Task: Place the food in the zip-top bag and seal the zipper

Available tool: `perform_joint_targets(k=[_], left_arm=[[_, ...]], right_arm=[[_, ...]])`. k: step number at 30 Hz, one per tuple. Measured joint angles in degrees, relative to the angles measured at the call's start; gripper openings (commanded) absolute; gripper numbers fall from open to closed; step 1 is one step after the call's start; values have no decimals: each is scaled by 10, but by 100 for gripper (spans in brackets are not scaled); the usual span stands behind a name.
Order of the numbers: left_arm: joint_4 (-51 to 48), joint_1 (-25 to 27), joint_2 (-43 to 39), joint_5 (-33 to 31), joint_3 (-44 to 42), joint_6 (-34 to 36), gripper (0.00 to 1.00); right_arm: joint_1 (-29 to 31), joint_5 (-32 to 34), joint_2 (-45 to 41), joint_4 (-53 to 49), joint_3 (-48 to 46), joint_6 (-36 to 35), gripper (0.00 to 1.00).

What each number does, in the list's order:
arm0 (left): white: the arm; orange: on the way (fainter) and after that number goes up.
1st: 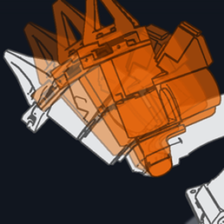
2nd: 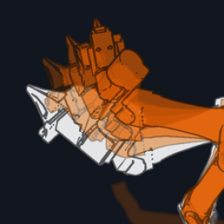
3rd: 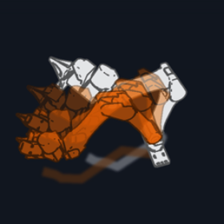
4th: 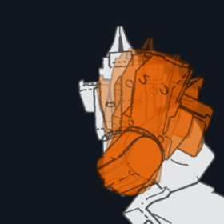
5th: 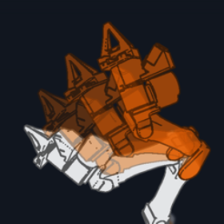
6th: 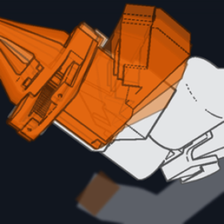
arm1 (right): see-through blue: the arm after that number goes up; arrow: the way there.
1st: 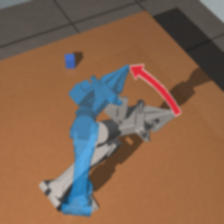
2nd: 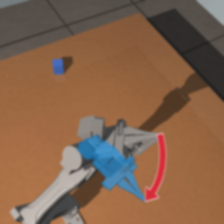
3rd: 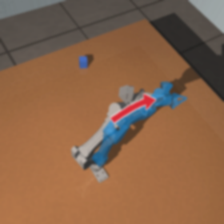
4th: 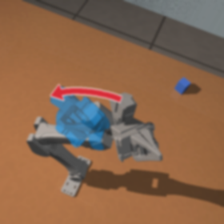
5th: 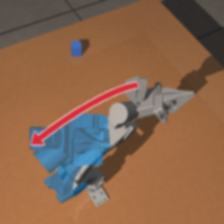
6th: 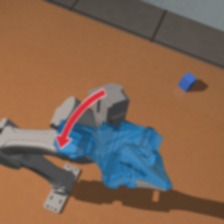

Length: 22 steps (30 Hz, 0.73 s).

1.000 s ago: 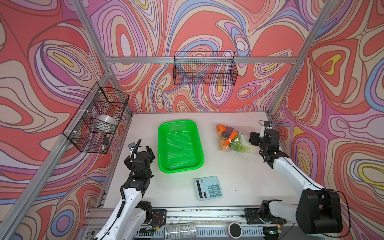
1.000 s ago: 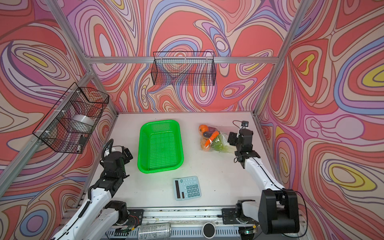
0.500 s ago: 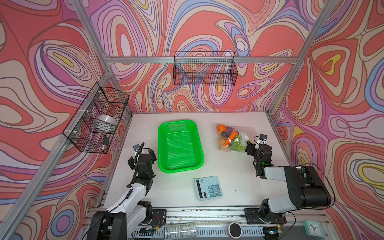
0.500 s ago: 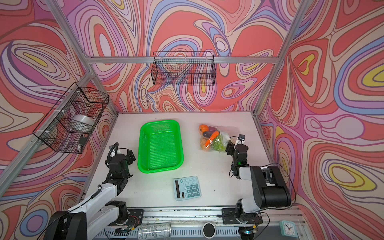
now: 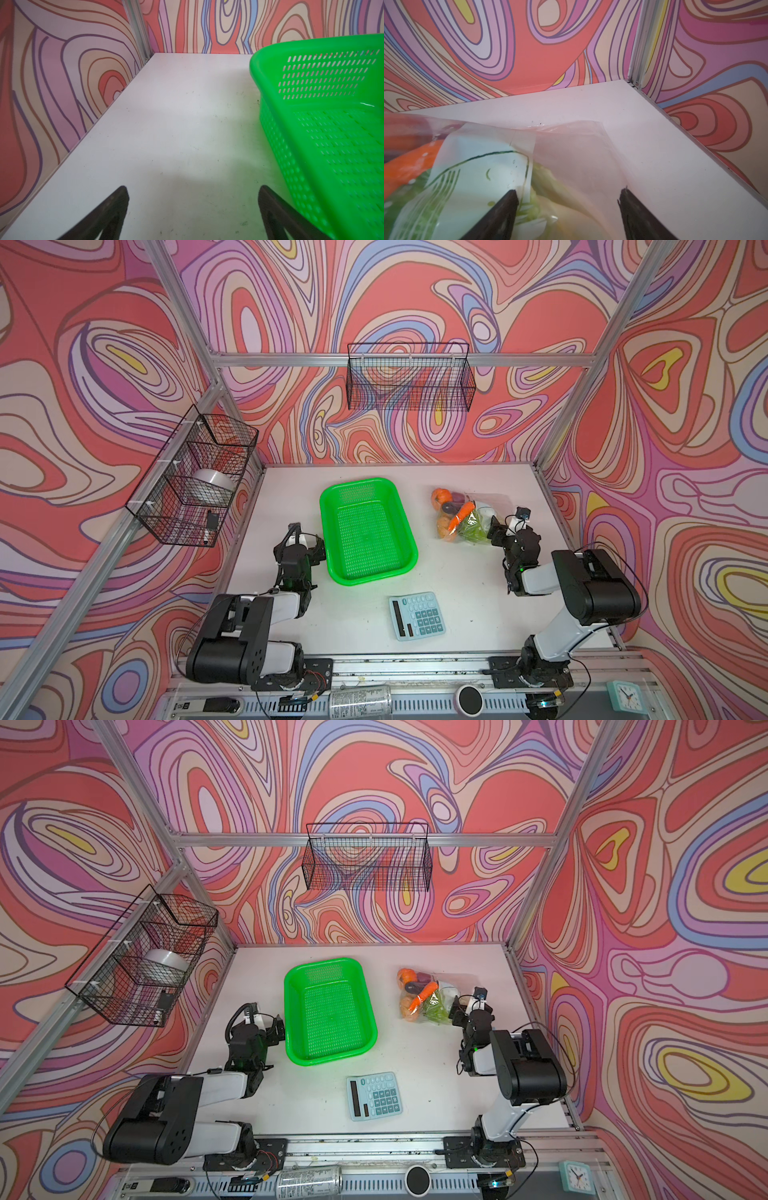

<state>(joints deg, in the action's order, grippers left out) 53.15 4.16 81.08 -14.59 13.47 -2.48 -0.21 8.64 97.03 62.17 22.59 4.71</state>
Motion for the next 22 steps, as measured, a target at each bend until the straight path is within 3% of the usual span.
perform_joint_targets(k=[4,22], left_arm=[[56,0,74,15,3,11,100],[55,0,74,19,30,16,100]], right_arm=[[0,10,1,-17,19,-4,98],[0,14,2,-35,26,-4,98]])
